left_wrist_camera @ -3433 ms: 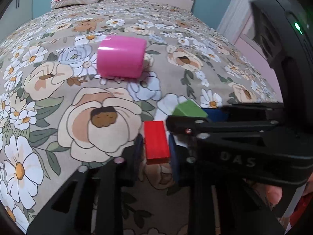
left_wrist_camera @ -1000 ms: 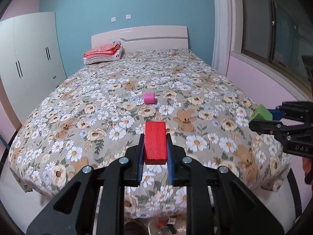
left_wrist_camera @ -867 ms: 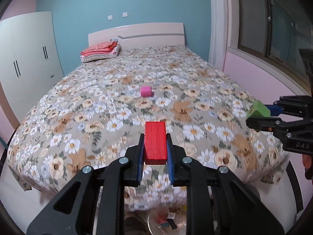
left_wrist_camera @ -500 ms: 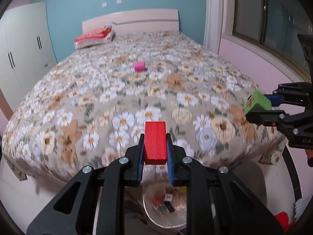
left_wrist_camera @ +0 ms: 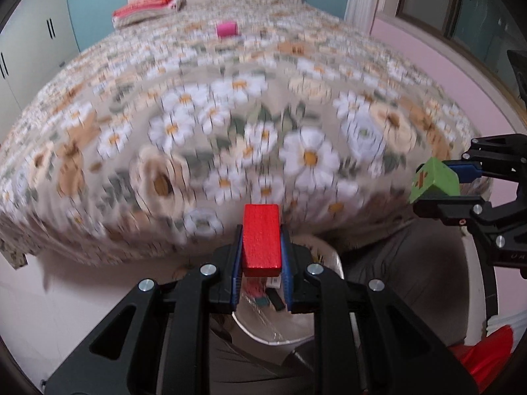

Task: Collect trash
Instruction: 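Carry the green and red blocks with both tools over the white bin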

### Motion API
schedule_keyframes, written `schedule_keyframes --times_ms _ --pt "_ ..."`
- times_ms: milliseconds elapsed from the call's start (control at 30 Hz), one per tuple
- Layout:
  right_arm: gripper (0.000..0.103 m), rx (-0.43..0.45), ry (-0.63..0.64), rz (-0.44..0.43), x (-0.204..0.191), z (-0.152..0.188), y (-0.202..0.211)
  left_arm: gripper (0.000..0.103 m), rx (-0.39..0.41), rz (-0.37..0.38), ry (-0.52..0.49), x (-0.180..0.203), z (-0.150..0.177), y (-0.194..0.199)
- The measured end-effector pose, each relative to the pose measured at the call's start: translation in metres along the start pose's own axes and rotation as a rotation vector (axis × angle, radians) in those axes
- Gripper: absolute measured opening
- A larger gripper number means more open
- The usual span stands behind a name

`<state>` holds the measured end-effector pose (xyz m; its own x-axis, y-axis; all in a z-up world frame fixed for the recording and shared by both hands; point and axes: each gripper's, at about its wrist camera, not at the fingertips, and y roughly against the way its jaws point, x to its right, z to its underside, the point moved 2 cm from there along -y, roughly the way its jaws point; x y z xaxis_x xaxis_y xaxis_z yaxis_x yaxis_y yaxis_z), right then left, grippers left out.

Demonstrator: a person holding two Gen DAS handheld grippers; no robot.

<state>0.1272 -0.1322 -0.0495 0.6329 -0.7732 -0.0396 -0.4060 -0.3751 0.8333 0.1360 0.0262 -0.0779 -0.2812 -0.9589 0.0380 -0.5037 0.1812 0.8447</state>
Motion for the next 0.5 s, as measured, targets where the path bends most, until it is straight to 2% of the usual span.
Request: schedule_keyframes --times_ms 333,500 --pt "0.033 -0.136 -0.070 -0.058 -0.004 0.045 -0.072 0.020 -0.180 0.046 -0.002 0.007 0.046 -0.072" --pt "0.033 -0.195 -0.097 -0.067 -0.004 0.063 -0.101 0.020 -0.246 0.068 0.008 0.010 0.062 -0.100"
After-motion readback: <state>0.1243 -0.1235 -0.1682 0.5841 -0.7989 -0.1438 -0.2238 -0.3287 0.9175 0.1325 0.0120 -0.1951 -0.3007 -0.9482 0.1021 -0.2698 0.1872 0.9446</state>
